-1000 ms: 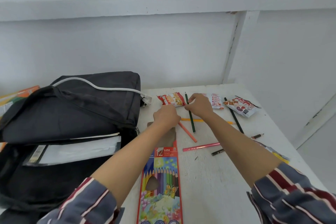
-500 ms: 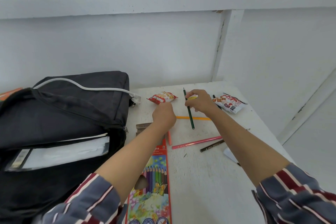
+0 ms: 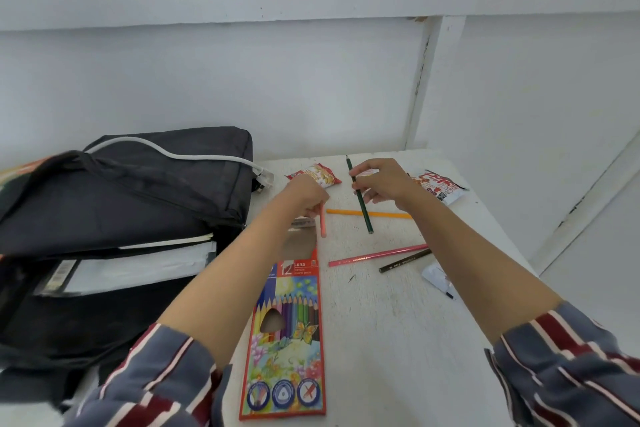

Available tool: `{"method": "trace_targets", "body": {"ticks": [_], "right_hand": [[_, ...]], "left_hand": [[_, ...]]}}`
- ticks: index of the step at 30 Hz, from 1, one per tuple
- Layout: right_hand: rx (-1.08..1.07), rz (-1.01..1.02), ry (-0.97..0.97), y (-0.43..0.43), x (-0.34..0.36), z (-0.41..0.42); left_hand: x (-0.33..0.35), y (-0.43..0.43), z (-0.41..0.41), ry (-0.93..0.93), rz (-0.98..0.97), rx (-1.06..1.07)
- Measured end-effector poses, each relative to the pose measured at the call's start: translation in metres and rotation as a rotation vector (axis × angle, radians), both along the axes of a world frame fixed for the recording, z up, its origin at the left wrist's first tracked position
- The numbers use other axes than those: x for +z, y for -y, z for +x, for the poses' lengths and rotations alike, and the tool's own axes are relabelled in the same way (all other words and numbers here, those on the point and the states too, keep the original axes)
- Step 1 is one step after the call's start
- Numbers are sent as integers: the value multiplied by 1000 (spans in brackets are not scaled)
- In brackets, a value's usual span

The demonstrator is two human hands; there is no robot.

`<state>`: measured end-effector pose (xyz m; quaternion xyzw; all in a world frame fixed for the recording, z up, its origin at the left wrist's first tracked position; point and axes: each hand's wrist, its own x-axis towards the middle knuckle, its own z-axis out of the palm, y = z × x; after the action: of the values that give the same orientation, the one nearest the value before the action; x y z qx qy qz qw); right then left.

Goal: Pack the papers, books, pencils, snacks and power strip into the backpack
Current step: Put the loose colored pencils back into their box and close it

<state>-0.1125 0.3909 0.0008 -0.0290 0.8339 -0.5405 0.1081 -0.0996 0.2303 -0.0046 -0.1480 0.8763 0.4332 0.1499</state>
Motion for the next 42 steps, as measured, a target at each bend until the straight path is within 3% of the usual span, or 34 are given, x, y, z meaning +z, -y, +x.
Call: {"method": "trace_targets", "body": {"ticks": [7, 12, 18, 26, 42], "right_hand": [[97, -73, -47, 24, 10, 15], [133, -57, -186, 56, -2, 27], [21, 90, -413, 87, -25, 28], [39, 289, -530, 90, -32, 28], [89, 615, -565, 78, -54, 31]], "left_hand": [[31, 32, 25, -278, 248, 94], [22, 55, 46, -395, 213, 112], [1, 66, 55, -468, 189, 71], [-15, 69, 54, -405, 193, 43], [-25, 61, 43, -393, 144, -47]]}}
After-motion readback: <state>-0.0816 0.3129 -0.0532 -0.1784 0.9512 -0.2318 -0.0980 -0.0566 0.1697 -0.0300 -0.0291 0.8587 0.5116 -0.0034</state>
